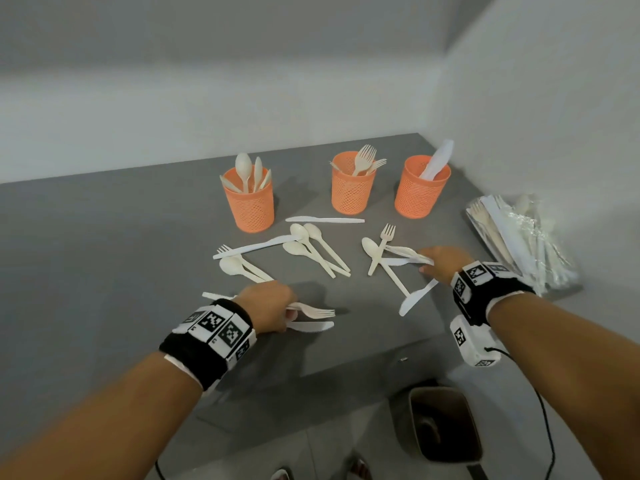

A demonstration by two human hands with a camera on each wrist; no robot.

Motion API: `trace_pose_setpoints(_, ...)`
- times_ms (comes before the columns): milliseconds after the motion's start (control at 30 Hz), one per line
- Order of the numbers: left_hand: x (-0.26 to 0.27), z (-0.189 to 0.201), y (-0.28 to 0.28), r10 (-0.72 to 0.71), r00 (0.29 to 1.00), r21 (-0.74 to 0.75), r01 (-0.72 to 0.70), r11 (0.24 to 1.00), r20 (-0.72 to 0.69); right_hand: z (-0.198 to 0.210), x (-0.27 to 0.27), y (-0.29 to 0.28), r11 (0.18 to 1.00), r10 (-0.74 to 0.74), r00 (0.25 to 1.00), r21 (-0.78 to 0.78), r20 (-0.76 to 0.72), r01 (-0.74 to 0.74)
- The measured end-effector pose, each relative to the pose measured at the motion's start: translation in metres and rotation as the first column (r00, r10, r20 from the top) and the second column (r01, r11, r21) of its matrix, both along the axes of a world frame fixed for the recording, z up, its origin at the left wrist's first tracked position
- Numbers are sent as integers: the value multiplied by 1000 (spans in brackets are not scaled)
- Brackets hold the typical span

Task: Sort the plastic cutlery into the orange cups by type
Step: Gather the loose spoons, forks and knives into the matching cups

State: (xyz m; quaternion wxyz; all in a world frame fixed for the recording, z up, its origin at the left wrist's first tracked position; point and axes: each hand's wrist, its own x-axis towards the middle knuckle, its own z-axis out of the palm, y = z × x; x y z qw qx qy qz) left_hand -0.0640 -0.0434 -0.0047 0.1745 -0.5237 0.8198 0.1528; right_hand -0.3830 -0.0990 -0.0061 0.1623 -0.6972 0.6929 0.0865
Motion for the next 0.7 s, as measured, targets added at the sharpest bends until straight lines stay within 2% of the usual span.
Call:
trace_pose_setpoints(167,0,-5,-1,-38,996,-33,36,999,-75,-2,-4,-3,999,28,999,-19,-21,-28)
trace_pose_setpoints(233,0,-7,-2,-50,988,-35,46,998,-144,0,-15,-2,998,40,998,36,44,-41)
trace_pose_setpoints(300,-2,-9,-6,-79,986,-41,74,996,-147,7,-24,4,989,44,991,136,123,-61)
trace_pose_setpoints(400,-14,-12,-11,-110,988,-74,102,992,-108,12,-27,16,972,119,988,192,96,-136)
trace_pose_setpoints(700,-47,-13,-26,68,972,-65,-85,994,-227,-3,-6,21,985,119,993,124,12,-119)
